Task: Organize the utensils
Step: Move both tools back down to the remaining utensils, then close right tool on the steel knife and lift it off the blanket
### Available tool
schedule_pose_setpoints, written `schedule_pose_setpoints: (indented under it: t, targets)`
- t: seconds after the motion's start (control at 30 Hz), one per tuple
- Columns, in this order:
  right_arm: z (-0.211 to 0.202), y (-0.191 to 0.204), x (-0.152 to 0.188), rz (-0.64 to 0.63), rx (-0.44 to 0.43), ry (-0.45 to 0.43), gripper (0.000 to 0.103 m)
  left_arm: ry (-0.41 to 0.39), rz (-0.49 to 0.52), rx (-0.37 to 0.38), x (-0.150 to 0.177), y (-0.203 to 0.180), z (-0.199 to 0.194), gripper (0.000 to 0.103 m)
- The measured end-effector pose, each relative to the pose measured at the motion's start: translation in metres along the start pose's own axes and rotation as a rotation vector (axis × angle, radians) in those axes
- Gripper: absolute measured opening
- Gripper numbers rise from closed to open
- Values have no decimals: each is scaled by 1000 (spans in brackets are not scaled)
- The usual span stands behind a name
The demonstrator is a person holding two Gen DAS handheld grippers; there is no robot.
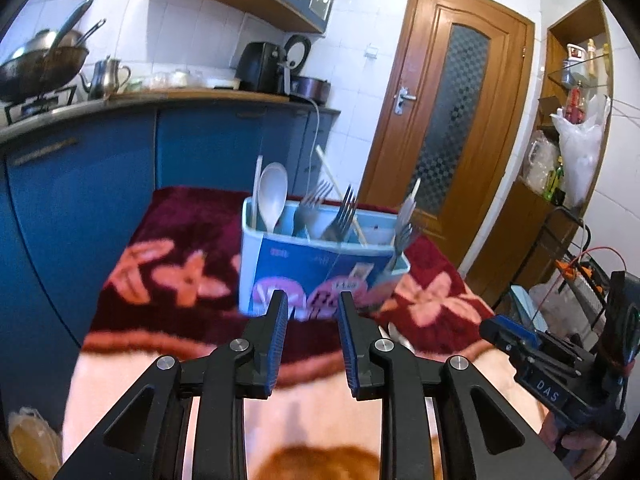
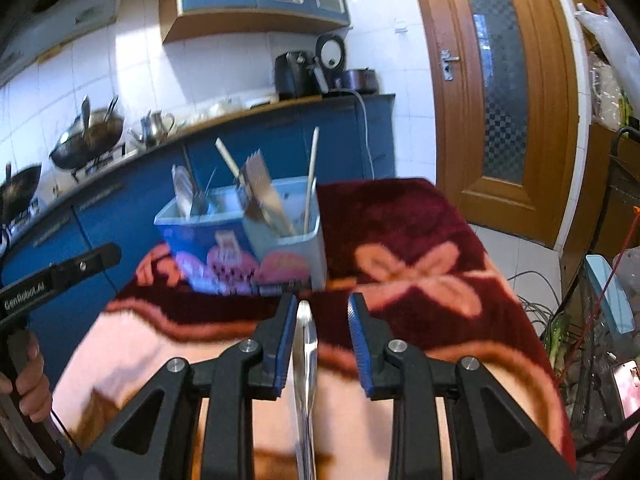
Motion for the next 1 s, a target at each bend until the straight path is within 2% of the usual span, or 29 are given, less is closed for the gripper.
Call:
schedule_pose_setpoints:
  t: [0.47,0.7,1.0]
  targets:
    - [22,-4,63,-22,-6,217,30,85,-71,-53,41,23,4,26]
    - [27,-4,78,-32,-23,272,30,104,-75,-52,48,21,10,26]
    - [36,1,79,-67,-18,315,30,115,-69,-38,52,16,14,26]
Point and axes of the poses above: each gripper's, at about its wrist camera, not at the fingertips, and z roughly the way its jaws point, y to its left, x to its underside, the point moved 9 cm from there along z, roughly the way its jaws point, and after that the axes turned 1 degree about z, right-handed, at the moved point
